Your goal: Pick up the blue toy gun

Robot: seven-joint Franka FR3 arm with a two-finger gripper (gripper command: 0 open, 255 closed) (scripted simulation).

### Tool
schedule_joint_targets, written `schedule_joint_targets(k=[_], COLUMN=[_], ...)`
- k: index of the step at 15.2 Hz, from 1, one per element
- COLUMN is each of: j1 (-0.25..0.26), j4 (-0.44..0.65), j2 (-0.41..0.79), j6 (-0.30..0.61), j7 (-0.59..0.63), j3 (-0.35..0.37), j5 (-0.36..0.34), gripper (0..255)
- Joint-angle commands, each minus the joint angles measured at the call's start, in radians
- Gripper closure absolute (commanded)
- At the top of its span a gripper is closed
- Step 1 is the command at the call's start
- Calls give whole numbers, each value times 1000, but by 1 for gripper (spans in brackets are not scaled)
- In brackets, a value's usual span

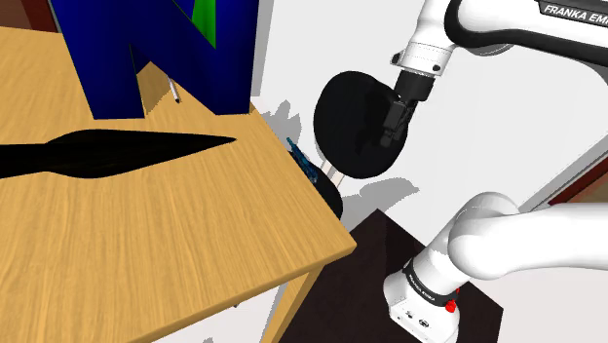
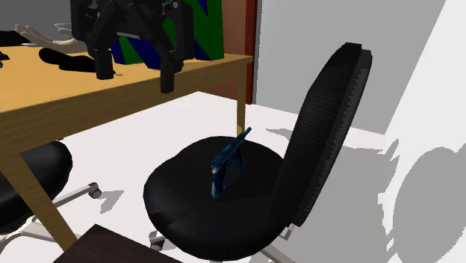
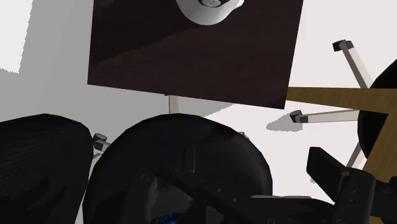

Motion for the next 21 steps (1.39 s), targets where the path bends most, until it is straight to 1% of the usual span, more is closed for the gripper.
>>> schedule_joint_targets(k=[1,6,11,16,21], j1=[0,-12,-23,-35,-46], j4=[0,-34,-31,8,82], j2=[0,135,298,480,670], j6=[0,188,366,525,658], j7=[0,47,93,140,187], j3=[0,19,33,41,41], j5=[0,9,13,12,7], gripper=[0,0,0,0,0])
